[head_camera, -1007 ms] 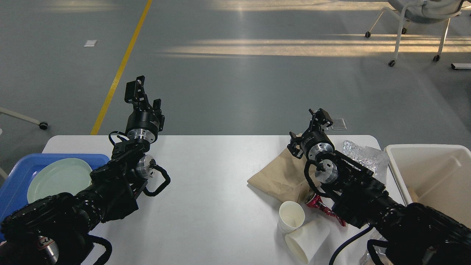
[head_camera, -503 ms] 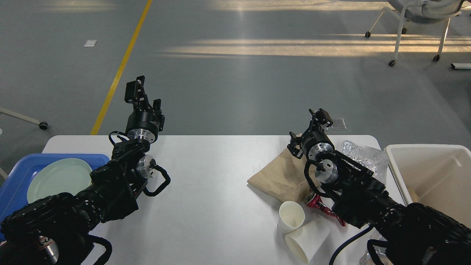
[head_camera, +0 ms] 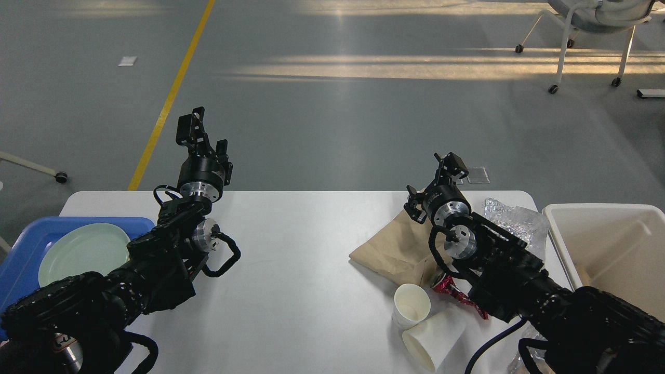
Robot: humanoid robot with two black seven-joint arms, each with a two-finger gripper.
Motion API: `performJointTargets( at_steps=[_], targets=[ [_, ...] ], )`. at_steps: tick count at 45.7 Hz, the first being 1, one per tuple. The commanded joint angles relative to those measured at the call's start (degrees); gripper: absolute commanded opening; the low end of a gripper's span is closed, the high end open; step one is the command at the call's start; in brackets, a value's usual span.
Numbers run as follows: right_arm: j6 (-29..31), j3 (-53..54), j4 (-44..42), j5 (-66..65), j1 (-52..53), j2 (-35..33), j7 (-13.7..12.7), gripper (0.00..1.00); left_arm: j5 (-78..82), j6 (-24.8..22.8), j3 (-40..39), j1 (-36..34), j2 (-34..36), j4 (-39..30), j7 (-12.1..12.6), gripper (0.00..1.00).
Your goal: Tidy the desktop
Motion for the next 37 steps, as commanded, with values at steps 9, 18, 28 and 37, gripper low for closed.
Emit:
performJointTargets(
  at_steps=[9,18,28,37],
  targets=[
    [0.03,-0.14,-0.23,0.52,7.18,-6.06,-0.46,1.0,0.0,0.0,0.0,-0.02,0.01,0.0,0.0,0.98],
    [3.46,-9.53,0.12,1.49,11.31,-14.32,-0.46,1.0,0.0,0.0,0.0,0.07,0.01,0.0,0.0,0.98],
    [10.83,-28.69,0.92,1.84,20.71,-17.57,-0.38,1.0,0.0,0.0,0.0,-0.02,0.01,0.0,0.0,0.98],
    [14.18,-48.8,3.64,1.4,29.85,-22.41,-0.38,1.0,0.0,0.0,0.0,-0.02,0.01,0.0,0.0,0.98]
  ],
)
